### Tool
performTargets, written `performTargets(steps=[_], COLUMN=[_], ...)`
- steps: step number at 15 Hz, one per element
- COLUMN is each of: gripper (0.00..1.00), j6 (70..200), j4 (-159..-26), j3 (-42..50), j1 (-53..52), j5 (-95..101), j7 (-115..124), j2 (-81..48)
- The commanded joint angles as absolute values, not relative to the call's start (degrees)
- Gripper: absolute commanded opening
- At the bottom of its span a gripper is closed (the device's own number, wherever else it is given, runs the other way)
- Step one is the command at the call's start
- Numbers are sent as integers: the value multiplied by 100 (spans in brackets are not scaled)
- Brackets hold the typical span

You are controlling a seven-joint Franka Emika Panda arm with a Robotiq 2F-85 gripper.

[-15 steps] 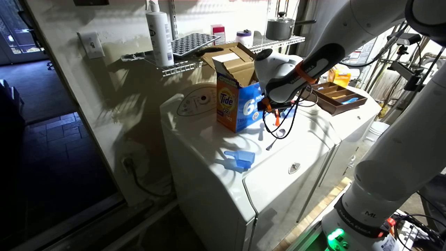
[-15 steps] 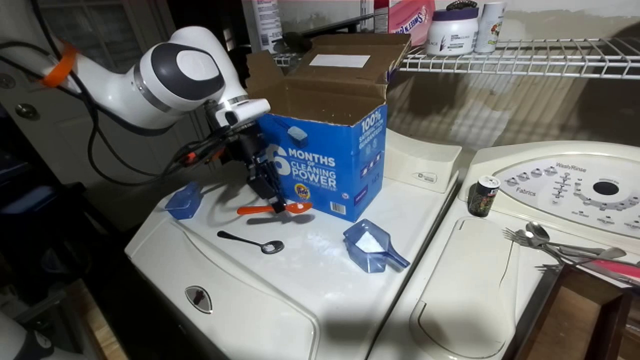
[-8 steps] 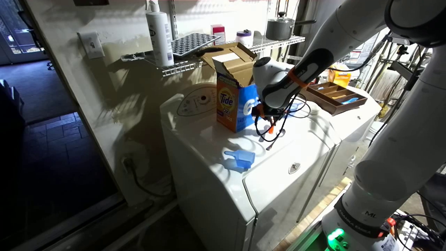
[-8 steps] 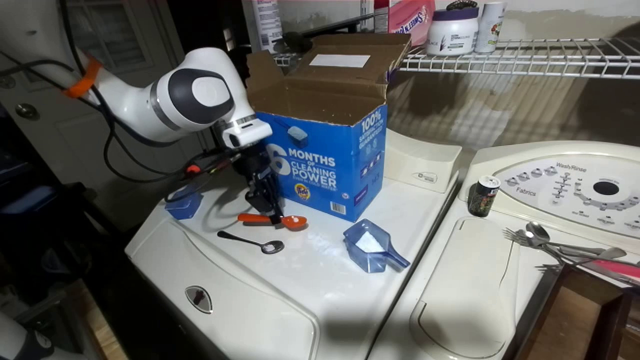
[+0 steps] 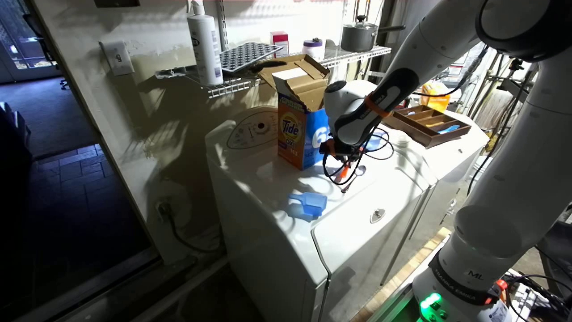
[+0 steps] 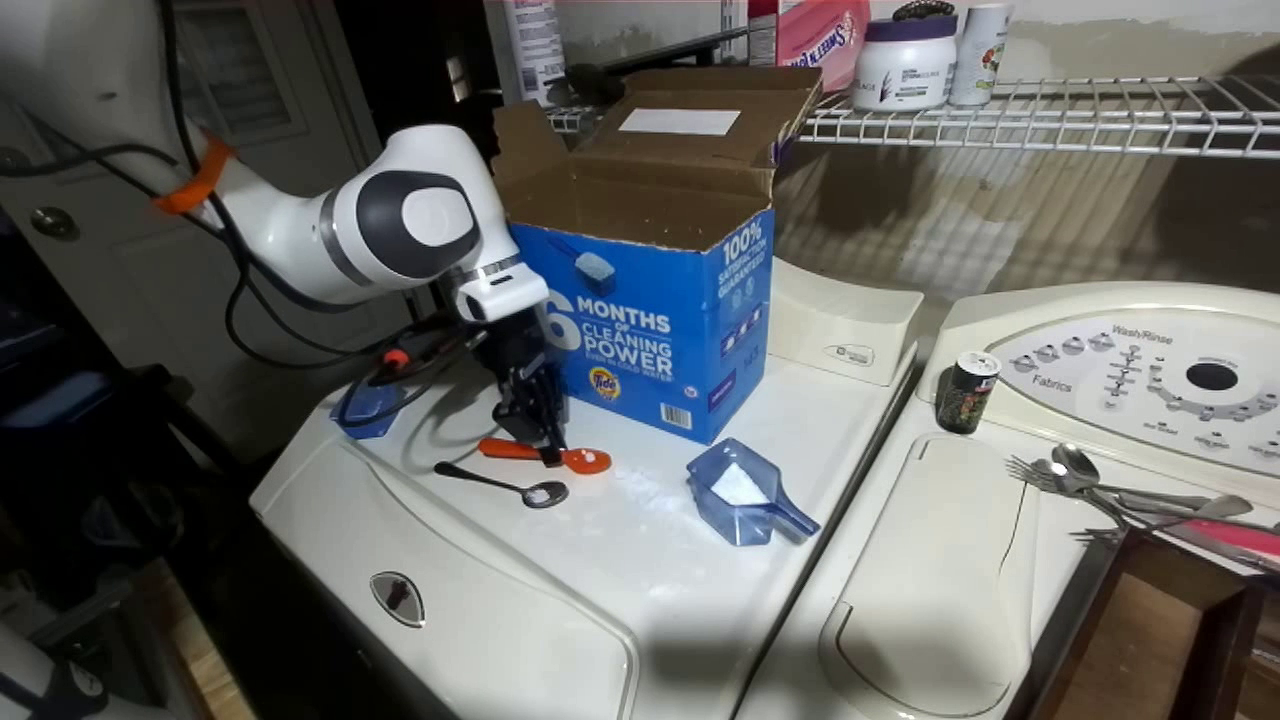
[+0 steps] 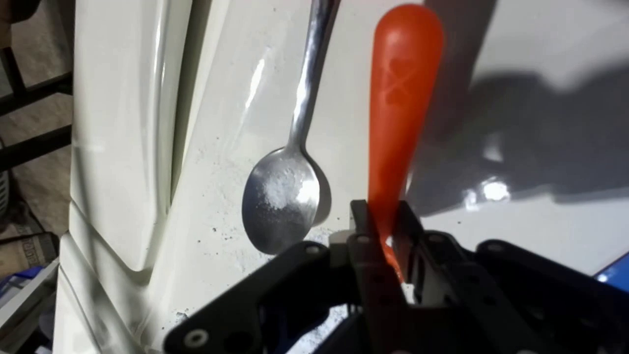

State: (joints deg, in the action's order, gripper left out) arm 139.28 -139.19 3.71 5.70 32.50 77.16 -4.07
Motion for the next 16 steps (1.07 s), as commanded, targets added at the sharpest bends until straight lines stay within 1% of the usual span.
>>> performTargets(steps=[1, 2, 3, 9, 11, 16], gripper=[40, 42, 47, 89, 100, 100], j6=[14131, 14183, 14238, 14553, 14341, 13810], j4=[-13896, -13919, -13940, -14140, -14173, -14357], j3=[476, 488, 502, 602, 596, 515], j1=[468, 465, 464, 511, 541, 669], j5=[3048, 3062, 3113, 3394, 3525, 3608], j7=[7829, 7842, 7876, 7891, 7760, 7031], j2=[-515, -479, -433, 79, 321, 1042])
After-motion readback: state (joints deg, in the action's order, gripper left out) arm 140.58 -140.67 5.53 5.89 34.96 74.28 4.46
